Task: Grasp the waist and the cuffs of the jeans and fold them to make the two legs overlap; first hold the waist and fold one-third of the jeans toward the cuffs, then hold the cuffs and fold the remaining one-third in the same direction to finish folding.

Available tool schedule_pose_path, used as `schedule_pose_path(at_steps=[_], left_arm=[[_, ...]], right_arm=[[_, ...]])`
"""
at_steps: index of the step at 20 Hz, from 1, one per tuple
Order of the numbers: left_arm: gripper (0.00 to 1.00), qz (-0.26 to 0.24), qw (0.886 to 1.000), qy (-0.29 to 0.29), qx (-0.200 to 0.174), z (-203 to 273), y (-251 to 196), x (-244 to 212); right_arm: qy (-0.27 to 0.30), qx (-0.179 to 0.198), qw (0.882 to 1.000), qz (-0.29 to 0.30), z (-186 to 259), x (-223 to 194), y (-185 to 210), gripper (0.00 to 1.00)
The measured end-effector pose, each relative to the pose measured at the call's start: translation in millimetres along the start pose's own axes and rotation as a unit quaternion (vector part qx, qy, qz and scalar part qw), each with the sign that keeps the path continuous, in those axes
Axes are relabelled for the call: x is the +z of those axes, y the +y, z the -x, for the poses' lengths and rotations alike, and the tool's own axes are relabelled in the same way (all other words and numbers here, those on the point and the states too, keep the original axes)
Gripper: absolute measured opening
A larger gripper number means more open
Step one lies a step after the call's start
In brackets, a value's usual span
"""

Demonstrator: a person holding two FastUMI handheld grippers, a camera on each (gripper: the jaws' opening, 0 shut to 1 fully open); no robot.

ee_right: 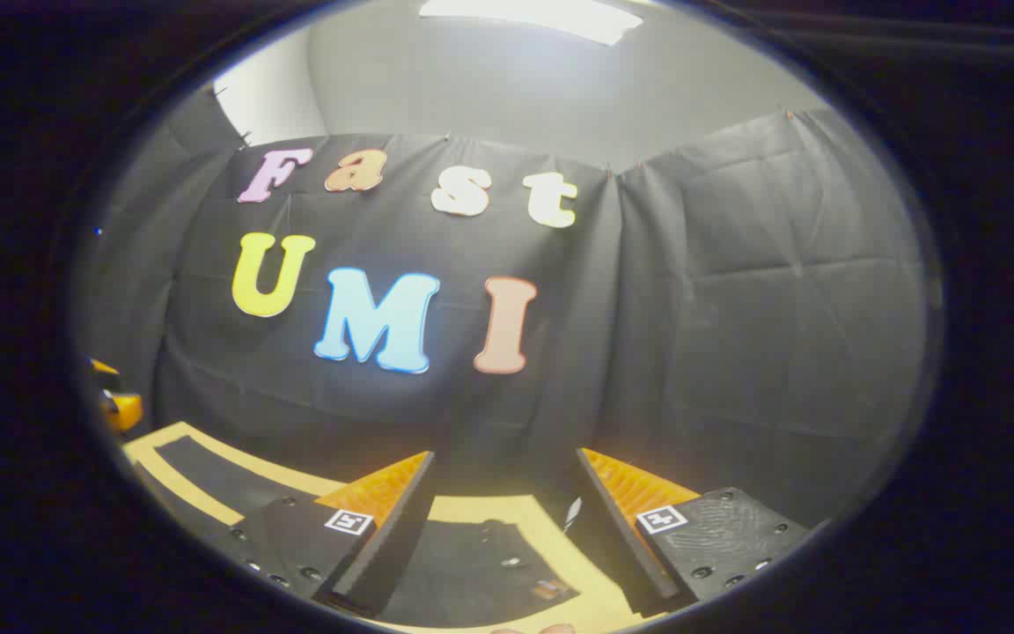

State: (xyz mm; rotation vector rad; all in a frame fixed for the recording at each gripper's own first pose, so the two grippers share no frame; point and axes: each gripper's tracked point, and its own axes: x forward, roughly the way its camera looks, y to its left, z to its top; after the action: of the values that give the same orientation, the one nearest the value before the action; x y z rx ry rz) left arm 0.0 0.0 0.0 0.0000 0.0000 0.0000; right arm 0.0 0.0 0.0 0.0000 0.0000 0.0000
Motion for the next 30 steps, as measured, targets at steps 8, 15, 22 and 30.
schedule_pose_path(at_steps=[8, 15, 22, 30], left_arm=[[0.89, 0.048, 0.996, 0.049, 0.062, 9.4, 52.0, -37.0], [0.90, 0.090, 0.981, 0.090, 0.147, 34.8, 117.2, -71.8], [0.89, 0.140, 0.959, 0.164, 0.185, 57.0, 133.9, -139.9], [0.91, 0.217, 0.916, 0.261, 0.213, 83.7, 148.1, -207.4]], right_arm=[[0.036, 0.032, 0.999, 0.009, -18.7, -21.8, -0.9, 0.94], [0.075, 0.037, 0.995, -0.048, -26.9, -50.5, -8.0, 0.94], [0.161, 0.027, 0.979, -0.119, -31.5, -108.1, -21.3, 0.94], [0.335, -0.037, 0.888, -0.313, -32.2, -223.1, -61.2, 0.96]])
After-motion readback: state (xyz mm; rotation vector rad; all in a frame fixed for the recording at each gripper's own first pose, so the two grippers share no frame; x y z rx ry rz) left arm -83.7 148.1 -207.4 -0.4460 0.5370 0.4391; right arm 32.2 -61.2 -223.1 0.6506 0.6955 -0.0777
